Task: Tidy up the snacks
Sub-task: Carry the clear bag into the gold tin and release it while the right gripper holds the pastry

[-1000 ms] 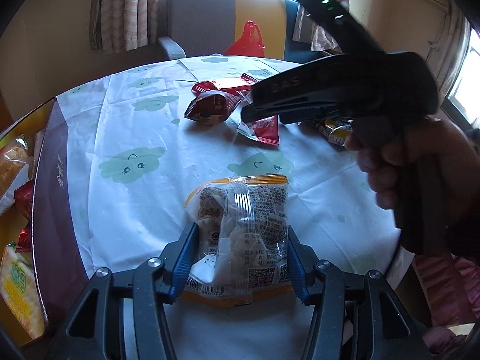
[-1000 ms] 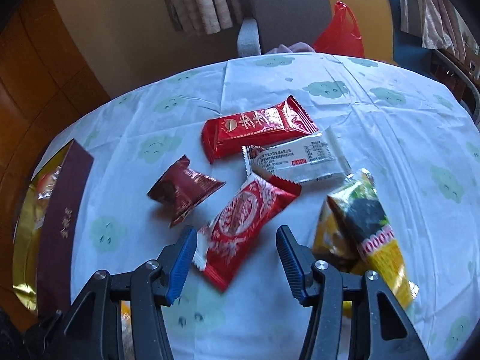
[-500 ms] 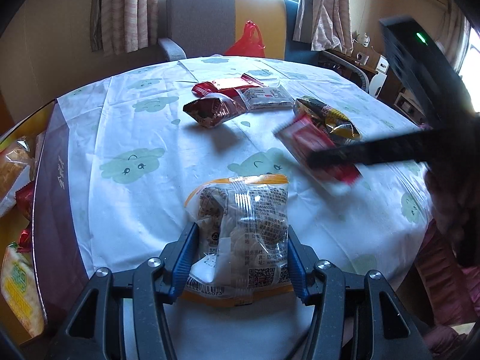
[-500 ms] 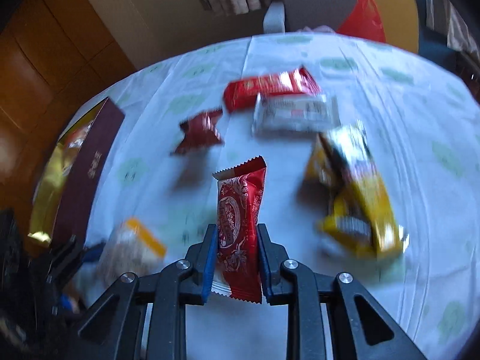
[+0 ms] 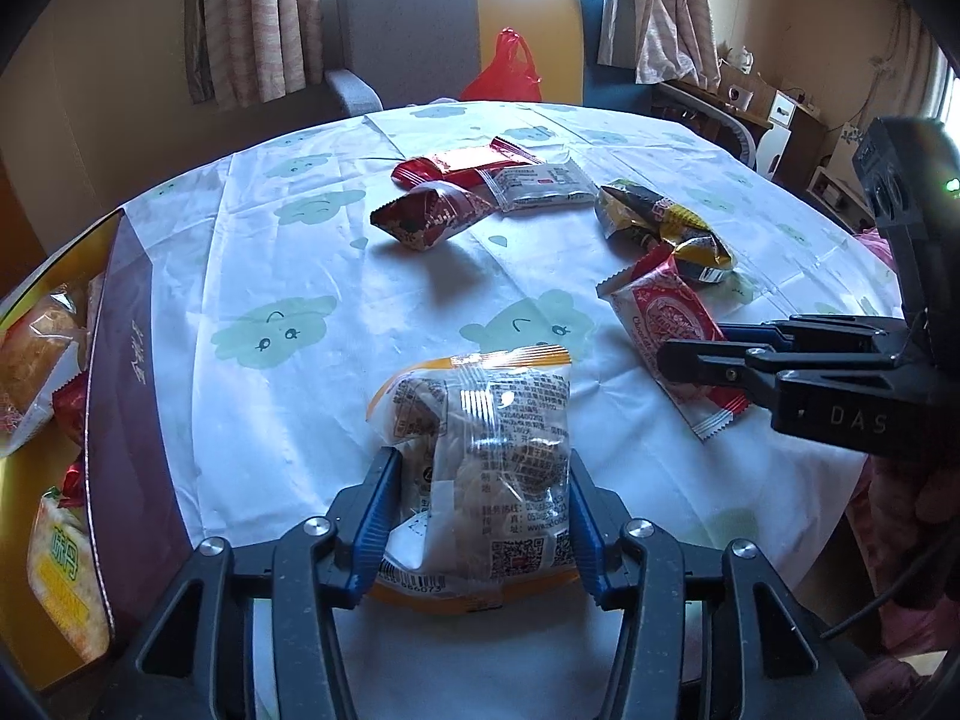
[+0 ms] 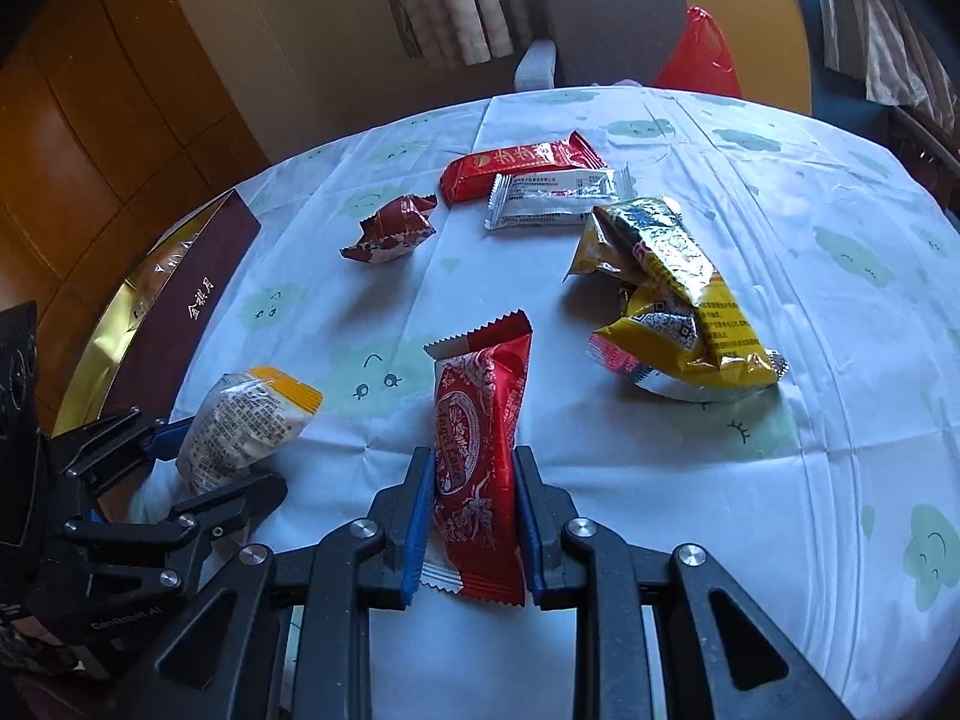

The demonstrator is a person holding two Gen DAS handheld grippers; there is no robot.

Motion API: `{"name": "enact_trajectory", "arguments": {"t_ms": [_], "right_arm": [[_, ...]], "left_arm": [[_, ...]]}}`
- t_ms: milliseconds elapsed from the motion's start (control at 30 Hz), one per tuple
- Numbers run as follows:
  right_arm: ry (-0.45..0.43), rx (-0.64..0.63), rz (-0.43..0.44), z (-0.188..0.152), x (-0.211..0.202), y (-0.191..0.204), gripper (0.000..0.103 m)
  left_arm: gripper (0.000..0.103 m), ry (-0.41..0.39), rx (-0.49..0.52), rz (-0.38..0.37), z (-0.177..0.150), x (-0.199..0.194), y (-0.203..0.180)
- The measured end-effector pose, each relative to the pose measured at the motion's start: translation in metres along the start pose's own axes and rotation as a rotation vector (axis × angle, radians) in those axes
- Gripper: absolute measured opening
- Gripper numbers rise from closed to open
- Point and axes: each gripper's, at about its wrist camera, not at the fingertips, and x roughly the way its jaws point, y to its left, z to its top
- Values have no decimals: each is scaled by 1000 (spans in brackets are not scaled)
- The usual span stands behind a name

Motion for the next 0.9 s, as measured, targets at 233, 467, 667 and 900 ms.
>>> {"name": "enact_trajectory", "arguments": {"t_ms": [233,467,667,900], "right_arm": [[-29,-18,-14,-4,0,3,26],[-38,-34,-38,-6,-1,6,26],[-44,-35,-37,-6,0,6,26],[-52,-51,-52,-7,0,8,26]], "left_arm": [[42,-30,16,-17,3,-17,-4],[40,-35,-33,-65,7,-22,3],[40,-98,-81,-93,18,-50,11],[41,-155,-175,-38,19,-91,46]]}}
